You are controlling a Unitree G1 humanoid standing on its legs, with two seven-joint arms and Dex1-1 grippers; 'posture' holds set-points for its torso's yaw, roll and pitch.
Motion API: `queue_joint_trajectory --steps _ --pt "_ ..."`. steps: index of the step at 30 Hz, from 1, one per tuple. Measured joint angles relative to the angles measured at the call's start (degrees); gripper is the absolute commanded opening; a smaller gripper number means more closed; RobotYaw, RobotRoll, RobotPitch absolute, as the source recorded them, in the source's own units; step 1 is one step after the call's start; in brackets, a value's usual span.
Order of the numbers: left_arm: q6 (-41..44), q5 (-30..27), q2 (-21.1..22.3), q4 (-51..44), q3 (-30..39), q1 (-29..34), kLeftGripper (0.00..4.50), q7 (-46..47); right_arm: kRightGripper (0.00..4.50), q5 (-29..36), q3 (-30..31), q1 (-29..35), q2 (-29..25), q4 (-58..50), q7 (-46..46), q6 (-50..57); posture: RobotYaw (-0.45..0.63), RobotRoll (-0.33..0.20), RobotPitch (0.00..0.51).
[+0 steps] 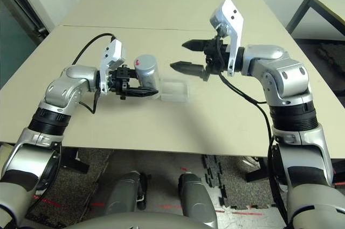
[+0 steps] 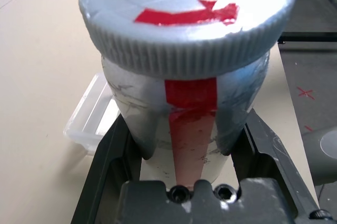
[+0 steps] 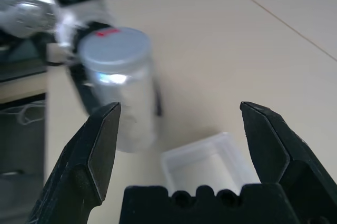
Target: Pour the medicine from the bottle into the box.
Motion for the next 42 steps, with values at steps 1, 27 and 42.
queue_joint_trajectory --steps 1,27,42 --pt "-0.07 0.01 0.04 0.25 0.00 -0.01 2.50 -0.08 4.50 0.94 0.00 -0.02 0.21 -1.09 -0.03 1.02 0.05 0.000 0.096" --pt "-2.53 0.96 -0.98 3.59 -0.92 -2.27 2.50 -1.67 4.50 -4.78 9.02 -8.00 8.11 4.05 -2.09 -1.15 0.07 0.000 0.104" --pt "-2.53 1.70 -1.08 3.57 -0.98 -2.27 2.50 -1.74 2.59 -5.38 9.38 -8.30 10.16 4.11 -0.98 -0.86 0.08 0.000 0.103"
